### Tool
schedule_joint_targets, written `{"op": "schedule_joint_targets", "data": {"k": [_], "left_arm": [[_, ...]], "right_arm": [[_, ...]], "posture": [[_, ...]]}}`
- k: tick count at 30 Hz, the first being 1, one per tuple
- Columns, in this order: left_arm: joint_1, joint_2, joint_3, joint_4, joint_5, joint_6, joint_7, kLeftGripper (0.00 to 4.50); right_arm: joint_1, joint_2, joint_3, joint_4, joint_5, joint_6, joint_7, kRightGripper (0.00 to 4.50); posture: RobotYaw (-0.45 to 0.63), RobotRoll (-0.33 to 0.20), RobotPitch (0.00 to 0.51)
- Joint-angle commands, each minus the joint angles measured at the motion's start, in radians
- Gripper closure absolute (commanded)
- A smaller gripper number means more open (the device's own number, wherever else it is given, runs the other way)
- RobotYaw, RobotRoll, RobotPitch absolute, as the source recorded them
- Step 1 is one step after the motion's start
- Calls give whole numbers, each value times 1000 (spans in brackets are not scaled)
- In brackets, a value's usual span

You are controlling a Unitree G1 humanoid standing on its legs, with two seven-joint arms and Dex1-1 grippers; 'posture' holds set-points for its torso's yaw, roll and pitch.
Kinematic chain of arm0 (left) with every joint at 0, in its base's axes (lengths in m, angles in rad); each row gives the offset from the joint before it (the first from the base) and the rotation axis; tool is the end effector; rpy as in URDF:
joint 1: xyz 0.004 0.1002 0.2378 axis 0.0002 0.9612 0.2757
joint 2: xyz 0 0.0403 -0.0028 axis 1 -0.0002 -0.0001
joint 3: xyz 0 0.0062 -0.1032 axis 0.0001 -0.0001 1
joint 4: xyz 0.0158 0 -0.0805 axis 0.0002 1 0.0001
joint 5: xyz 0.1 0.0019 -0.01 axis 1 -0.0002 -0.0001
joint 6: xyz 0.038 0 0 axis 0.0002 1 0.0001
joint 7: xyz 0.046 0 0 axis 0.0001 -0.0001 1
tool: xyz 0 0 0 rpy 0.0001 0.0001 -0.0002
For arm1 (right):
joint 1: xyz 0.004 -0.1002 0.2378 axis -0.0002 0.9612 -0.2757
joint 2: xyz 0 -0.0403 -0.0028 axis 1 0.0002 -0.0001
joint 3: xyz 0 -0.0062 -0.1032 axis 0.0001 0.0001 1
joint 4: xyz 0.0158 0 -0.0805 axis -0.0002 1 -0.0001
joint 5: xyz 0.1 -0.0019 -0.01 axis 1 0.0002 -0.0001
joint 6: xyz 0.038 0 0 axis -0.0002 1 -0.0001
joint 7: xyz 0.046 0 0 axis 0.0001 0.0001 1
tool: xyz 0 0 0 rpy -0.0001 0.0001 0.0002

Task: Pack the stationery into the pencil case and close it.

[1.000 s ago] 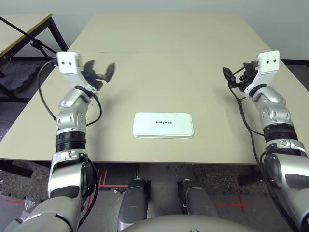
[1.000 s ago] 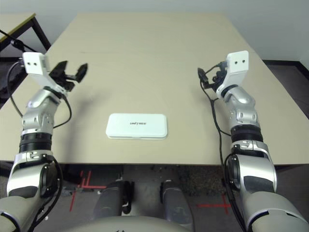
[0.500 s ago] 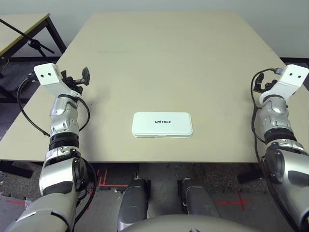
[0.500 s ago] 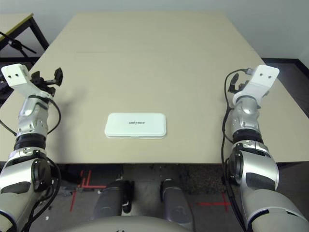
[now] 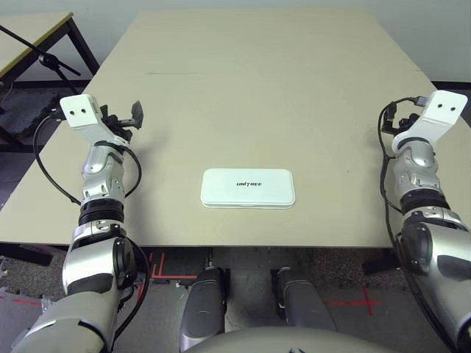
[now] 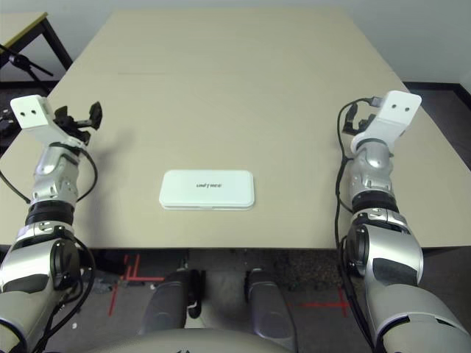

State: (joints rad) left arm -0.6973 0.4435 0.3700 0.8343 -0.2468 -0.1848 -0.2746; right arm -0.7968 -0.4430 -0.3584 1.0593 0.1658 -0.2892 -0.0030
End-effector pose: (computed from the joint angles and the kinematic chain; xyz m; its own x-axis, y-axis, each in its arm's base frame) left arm 0.3069 0.2889 0.1211 0.9746 0.1307 0.1818 -0.1224 0.9909 -0.0561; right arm 0.3183 -0.2818 0.1147 0.9133 -0.3863 0.1294 0.3834 0.9224 0.0476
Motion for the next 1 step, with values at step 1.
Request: {"op": "schedule_joint_targets", "data": {"k": [1], "left_arm": [[-22,-4,-15,14,6,-9,-6,20]], "right_arm": [[5,6,4,-22,2,-11,3,0]], "posture": [[-52,0,119]]}}
